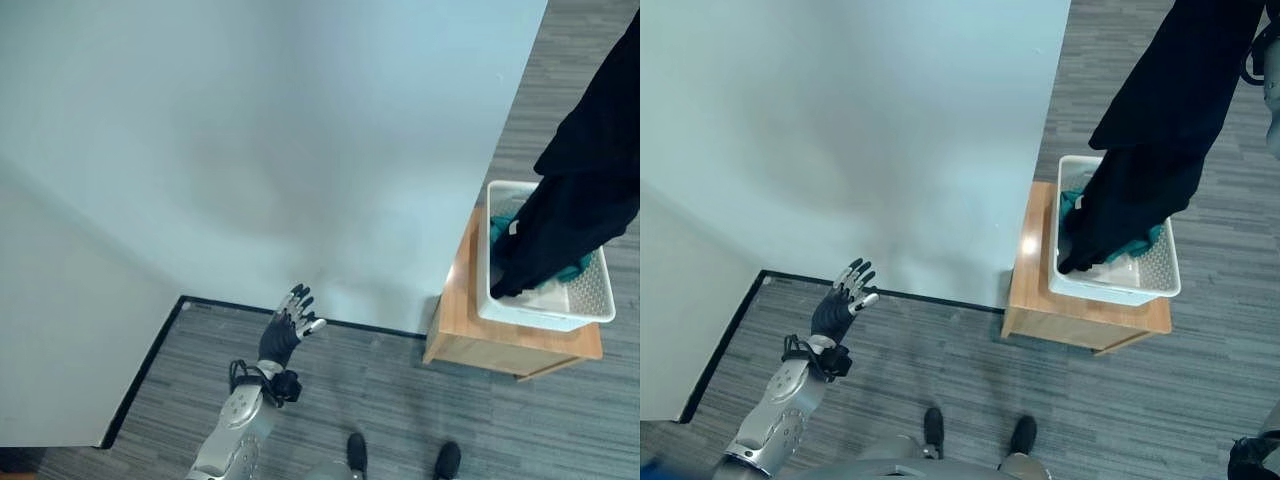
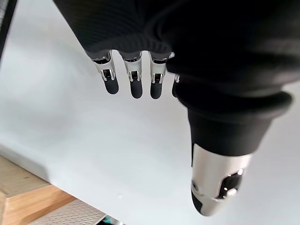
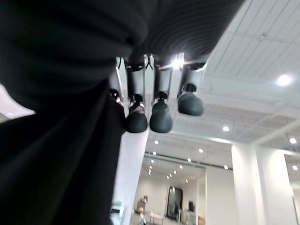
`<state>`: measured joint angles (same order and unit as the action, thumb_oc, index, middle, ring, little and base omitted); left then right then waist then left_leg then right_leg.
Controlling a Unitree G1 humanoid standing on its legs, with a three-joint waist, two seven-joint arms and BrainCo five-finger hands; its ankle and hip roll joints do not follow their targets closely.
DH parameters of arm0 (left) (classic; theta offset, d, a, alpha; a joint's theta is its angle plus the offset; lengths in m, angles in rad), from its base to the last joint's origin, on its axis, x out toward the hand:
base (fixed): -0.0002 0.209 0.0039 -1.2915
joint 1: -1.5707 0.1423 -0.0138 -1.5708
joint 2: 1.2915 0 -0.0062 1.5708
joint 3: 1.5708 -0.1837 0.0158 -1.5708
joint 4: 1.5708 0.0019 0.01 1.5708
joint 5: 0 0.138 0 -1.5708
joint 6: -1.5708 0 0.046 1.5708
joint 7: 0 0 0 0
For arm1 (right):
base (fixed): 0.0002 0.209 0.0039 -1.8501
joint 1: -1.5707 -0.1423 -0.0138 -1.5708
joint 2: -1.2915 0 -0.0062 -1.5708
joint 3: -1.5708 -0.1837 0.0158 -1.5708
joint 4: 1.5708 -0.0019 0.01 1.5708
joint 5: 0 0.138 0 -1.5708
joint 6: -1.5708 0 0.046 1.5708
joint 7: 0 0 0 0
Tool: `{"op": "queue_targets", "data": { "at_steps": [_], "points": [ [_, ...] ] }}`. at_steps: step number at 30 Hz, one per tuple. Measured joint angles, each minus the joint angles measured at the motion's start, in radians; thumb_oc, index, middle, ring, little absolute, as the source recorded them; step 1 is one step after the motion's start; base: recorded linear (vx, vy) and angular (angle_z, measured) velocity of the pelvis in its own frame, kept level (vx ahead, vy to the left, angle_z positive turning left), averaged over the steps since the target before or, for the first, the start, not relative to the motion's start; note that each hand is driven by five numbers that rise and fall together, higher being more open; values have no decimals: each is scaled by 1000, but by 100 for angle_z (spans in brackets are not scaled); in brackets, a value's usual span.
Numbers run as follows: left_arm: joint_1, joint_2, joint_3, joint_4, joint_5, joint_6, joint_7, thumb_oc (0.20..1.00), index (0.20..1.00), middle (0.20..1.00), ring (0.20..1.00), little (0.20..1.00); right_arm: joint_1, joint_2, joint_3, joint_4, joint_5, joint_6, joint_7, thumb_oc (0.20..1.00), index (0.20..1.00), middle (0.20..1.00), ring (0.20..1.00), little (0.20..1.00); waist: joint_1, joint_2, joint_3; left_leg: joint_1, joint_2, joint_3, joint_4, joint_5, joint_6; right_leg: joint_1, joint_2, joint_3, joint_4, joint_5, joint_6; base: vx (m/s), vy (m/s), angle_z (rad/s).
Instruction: Pick up bed clothes into laundry basket.
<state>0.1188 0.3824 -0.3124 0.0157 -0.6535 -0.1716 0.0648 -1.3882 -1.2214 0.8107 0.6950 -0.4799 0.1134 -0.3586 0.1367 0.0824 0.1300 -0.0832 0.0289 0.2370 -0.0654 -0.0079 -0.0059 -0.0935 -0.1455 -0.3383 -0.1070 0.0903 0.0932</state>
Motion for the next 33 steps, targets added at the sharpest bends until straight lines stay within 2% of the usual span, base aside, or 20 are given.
{"op": "queue_targets", "data": {
  "at_steps": [4, 9, 12, 13, 15, 16, 17, 18, 19, 20, 22, 23, 24, 25, 28, 31, 33],
  "points": [
    [1, 0, -8, 0, 0, 0, 0, 1000, 1000, 1000, 1000, 1000, 33, 0, -7, 10, -6, 14, 7, 200, 200, 200, 200, 200, -12, 4, 23, -44, 0, -1, 3, 5, 2, -43, 1, 0, 4, 8, -3, -71, 2, -1],
    [-49, 0, -15, 2, 2, -1, 8, 1000, 1000, 1000, 1000, 1000, 70, -2, -31, 4, -34, 28, 1, 200, 200, 200, 200, 200, -22, 2, 108, -100, -1, 3, 3, 14, 4, -103, 2, 6, 5, 21, -9, -25, 9, -3],
    [-83, -11, -10, 3, 3, -4, 15, 1000, 1000, 1000, 1000, 1000, 188, -1, -131, -43, -64, 30, 1, 200, 200, 200, 200, 200, -19, -4, 143, -112, -1, 2, 2, 14, 4, -115, 2, 5, 5, 22, -10, -3, -10, 2],
    [-95, -19, -6, 3, 8, -7, 19, 1000, 1000, 1000, 1000, 1000, 281, 1, -215, -68, -73, 30, -1, 200, 200, 200, 200, 200, -19, -6, 149, -126, -1, -2, 3, 14, 4, -126, 2, -1, 5, 22, -11, -9, -18, 5],
    [-107, -22, -4, 5, 8, -13, 25, 1000, 1000, 1000, 1000, 1000, 348, 9, -256, -72, -86, 43, -2, 200, 200, 200, 200, 200, -17, -6, 154, -148, -2, -2, 11, 14, 3, -143, 1, -4, 5, 24, -13, 2, -3, 7],
    [-117, -23, -3, 6, 8, -15, 30, 1000, 1000, 1000, 1000, 1000, 381, 16, -259, -69, -102, 54, 0, 200, 200, 200, 200, 200, -16, -11, 162, -173, -4, -1, 58, 13, 2, -143, -6, -7, 5, 34, -27, 10, 0, 16],
    [-127, -22, 2, 6, 10, -17, 30, 1000, 1000, 1000, 1000, 1000, 400, 28, -272, -68, -110, 57, -2, 200, 200, 200, 200, 200, -20, -30, 175, -221, -10, -2, 139, 4, -2, -142, -28, -5, 6, 41, -36, 4, 2, 20],
    [-133, -20, 1, 5, 16, -23, 30, 1000, 1000, 1000, 1000, 1000, 412, 45, -294, -59, -110, 57, -1, 200, 200, 200, 200, 200, -20, -46, 184, -244, -18, -2, 130, -1, -1, -142, -43, 5, 6, 42, -37, 0, 0, 0],
    [-127, -24, -7, 5, 40, -24, 30, 1000, 1000, 1000, 1000, 1000, 416, 59, -309, -52, -111, 58, -4, 200, 200, 200, 200, 200, -12, -17, 182, -224, 13, 1, 15, 102, -1, -144, -14, 5, 6, 38, -32, -9, 4, -29],
    [-127, -24, -10, 8, 47, -25, 31, 1000, 1000, 1000, 1000, 1000, 430, 85, -346, -32, -110, 58, -11, 200, 200, 200, 200, 200, -2, -11, 183, -205, 28, -6, -18, 90, -9, -148, -4, 10, 5, 32, -24, -10, 3, -31],
    [-165, -23, -32, 27, 47, -24, 36, 1000, 1000, 1000, 1000, 1000, 434, 98, -346, 26, -110, 59, -3, 200, 200, 200, 200, 200, -7, -9, 204, -209, 15, -10, -26, 93, -5, -151, -15, 3, 5, 35, -21, -1, -1, 0],
    [-172, -23, -34, 29, 47, -24, 38, 1000, 1000, 1000, 1000, 1000, 436, 107, -346, 50, -108, 59, -1, 329, 329, 329, 329, 329, -5, -8, 208, -208, 10, -10, -26, 93, -5, -150, -21, 3, 5, 37, -17, 1, -9, 8],
    [-178, -23, -35, 31, 47, -24, 39, 1000, 1000, 1000, 1000, 1000, 433, 124, -341, 88, -106, 55, -3, 586, 586, 586, 586, 586, -1, -8, 209, -205, 6, -11, -26, 93, -4, -146, -24, 2, 5, 38, -16, 2, -10, 5],
    [-183, -23, -35, 30, 47, -24, 39, 1000, 1000, 1000, 1000, 1000, 432, 138, -334, 133, -103, 53, 0, 1000, 1000, 1000, 1000, 1000, 4, -8, 209, -201, 3, -13, -26, 93, -4, -141, -27, -1, 5, 38, -16, 0, -8, 12],
    [-192, -12, -38, 31, 47, -26, 38, 1000, 1000, 1000, 1000, 1000, 420, 196, -290, 236, -18, 35, 39, 1000, 1000, 1000, 1000, 1000, 10, -8, 209, -188, 2, -29, -26, 95, -2, -121, -27, -13, 5, 37, -12, 12, -3, 13],
    [-197, -12, -52, 31, 47, -21, 35, 1000, 1000, 1000, 1000, 1000, 435, 251, -292, 215, 23, 6, 55, 1000, 1000, 1000, 1000, 1000, 6, -7, 208, -155, 3, -30, -26, 95, -1, -87, -27, -17, 4, 35, -9, 13, -4, 0],
    [-206, -14, -55, 31, 46, -21, 29, 1000, 1000, 1000, 1000, 1000, 463, 254, -318, 166, 25, 5, 60, 1000, 1000, 1000, 1000, 1000, 3, -8, 208, -136, 1, -33, -26, 95, -2, -63, -28, -21, 4, 26, 3, 31, -19, 6]
  ]
}}
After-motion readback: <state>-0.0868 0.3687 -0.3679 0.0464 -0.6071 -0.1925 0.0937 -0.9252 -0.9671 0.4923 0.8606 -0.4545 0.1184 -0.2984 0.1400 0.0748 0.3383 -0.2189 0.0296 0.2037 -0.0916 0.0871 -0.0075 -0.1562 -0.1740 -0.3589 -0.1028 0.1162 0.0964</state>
